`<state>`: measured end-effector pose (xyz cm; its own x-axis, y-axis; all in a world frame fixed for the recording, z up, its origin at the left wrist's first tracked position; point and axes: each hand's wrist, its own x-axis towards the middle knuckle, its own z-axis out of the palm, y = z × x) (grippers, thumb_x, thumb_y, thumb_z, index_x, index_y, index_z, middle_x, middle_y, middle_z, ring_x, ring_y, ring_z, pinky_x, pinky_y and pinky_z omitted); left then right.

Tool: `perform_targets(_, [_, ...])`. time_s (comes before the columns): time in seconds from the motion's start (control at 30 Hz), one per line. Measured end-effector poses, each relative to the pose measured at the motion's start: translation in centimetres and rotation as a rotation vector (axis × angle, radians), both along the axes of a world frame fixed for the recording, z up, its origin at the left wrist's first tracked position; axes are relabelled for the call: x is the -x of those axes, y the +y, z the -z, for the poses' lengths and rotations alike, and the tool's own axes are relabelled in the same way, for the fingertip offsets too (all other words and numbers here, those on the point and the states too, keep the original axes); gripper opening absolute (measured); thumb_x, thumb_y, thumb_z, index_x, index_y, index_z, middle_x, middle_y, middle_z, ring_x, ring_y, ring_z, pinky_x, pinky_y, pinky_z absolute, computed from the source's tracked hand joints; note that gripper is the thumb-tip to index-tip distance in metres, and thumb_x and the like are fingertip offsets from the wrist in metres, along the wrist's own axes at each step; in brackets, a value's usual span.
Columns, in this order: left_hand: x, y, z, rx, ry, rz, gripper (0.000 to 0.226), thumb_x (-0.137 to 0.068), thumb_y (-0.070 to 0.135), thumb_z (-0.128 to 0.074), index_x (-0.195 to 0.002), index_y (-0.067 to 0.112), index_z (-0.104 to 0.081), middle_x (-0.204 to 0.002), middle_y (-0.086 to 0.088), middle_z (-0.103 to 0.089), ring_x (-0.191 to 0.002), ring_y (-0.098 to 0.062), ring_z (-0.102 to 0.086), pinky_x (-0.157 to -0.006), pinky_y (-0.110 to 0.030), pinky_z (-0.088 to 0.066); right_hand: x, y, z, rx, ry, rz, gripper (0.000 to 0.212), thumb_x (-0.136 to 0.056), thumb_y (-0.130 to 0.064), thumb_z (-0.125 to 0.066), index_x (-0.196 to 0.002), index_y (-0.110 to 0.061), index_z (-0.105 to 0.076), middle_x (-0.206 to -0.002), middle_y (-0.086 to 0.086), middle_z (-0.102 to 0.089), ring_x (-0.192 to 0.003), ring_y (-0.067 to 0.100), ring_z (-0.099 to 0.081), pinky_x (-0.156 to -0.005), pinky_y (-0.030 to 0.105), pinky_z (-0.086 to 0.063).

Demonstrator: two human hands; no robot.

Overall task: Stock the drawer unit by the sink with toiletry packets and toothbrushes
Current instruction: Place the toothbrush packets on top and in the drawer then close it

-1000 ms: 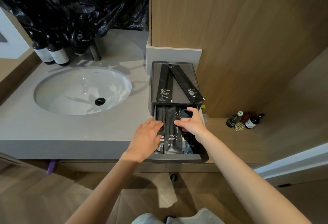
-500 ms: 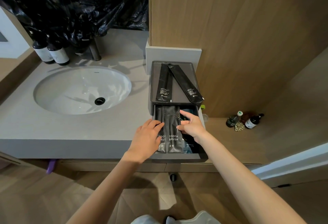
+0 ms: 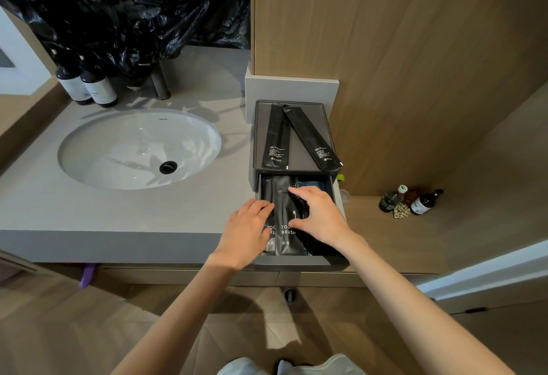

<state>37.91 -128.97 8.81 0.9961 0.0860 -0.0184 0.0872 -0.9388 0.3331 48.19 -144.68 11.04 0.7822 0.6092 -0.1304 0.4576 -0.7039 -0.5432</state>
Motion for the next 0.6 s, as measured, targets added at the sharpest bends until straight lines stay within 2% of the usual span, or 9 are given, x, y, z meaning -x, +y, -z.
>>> perform_targets(0.1, [0.1, 0.0, 0.1, 0.009, -0.013, -0.002, 0.053, -0.095, 0.026, -0.048, -0.146, 0.018, -0.034, -0.148, 0.003, -0.037, -0.141, -0.017, -0.027, -0.111, -0.034, -0.031, 0.2, -0.5, -0.3, 0.165, 0.047, -0.241, 0.103, -0.072, -0.037, -0.082, -0.153, -0.029, -0.019, -0.162, -0.003, -0.014, -0.149, 0.020, -0.008, -0.119, 0.040, -0.020])
perform_targets(0.17, [0.1, 0.0, 0.0, 0.008, -0.020, 0.001, 0.053, -0.095, 0.026, -0.048, -0.146, 0.018, -0.034, -0.148, 0.003, -0.037, -0.141, -0.017, -0.027, -0.111, -0.034, -0.031, 0.3, -0.5, 0.0, 0.239, 0.061, -0.282, 0.110, -0.070, -0.040, -0.082, -0.155, -0.027, -0.012, -0.163, -0.003, 0.002, -0.150, 0.018, 0.003, -0.120, 0.044, -0.018])
perform_targets(0.23, [0.1, 0.0, 0.0, 0.005, -0.024, 0.005, 0.052, -0.095, 0.026, -0.048, -0.145, 0.018, -0.035, -0.149, 0.004, -0.037, -0.141, -0.017, -0.027, -0.111, -0.034, -0.031, 0.4, -0.2, 0.3, 0.280, 0.048, -0.280, 0.113, -0.070, -0.041, -0.082, -0.155, -0.025, -0.010, -0.163, -0.003, 0.008, -0.150, 0.020, -0.001, -0.118, 0.046, -0.025])
perform_targets(0.37, [0.1, 0.0, 0.2, 0.017, -0.025, 0.002, 0.052, -0.095, 0.027, -0.047, -0.145, 0.018, -0.036, -0.149, 0.004, -0.036, -0.141, -0.017, -0.027, -0.112, -0.034, -0.031, 0.3, 0.2, 0.8, 0.323, 0.009, -0.272, 0.115, -0.068, -0.044, -0.083, -0.155, -0.026, -0.009, -0.162, -0.005, 0.011, -0.146, 0.028, -0.024, -0.110, 0.044, -0.040])
perform_targets(0.53, [0.1, 0.1, 0.3, 0.027, -0.037, 0.000, 0.052, -0.096, 0.027, -0.047, -0.145, 0.020, -0.035, -0.150, 0.005, -0.036, -0.141, -0.015, -0.027, -0.113, -0.033, -0.030, -0.1, -0.2, 0.5, 0.285, 0.055, -0.282, 0.110, -0.070, -0.044, -0.081, -0.155, -0.026, -0.012, -0.163, -0.005, 0.007, -0.148, 0.026, -0.019, -0.113, 0.042, -0.035])
perform_targets(0.6, [0.1, 0.1, 0.2, 0.031, -0.041, 0.003, 0.051, -0.096, 0.028, -0.047, -0.145, 0.020, -0.035, -0.149, 0.005, -0.037, -0.142, -0.016, -0.026, -0.114, -0.034, -0.027, -0.2, -0.5, -0.1, 0.230, 0.081, -0.264, 0.099, -0.074, -0.046, -0.077, -0.153, -0.028, -0.020, -0.163, -0.005, -0.004, -0.148, 0.022, -0.020, -0.116, 0.040, -0.030])
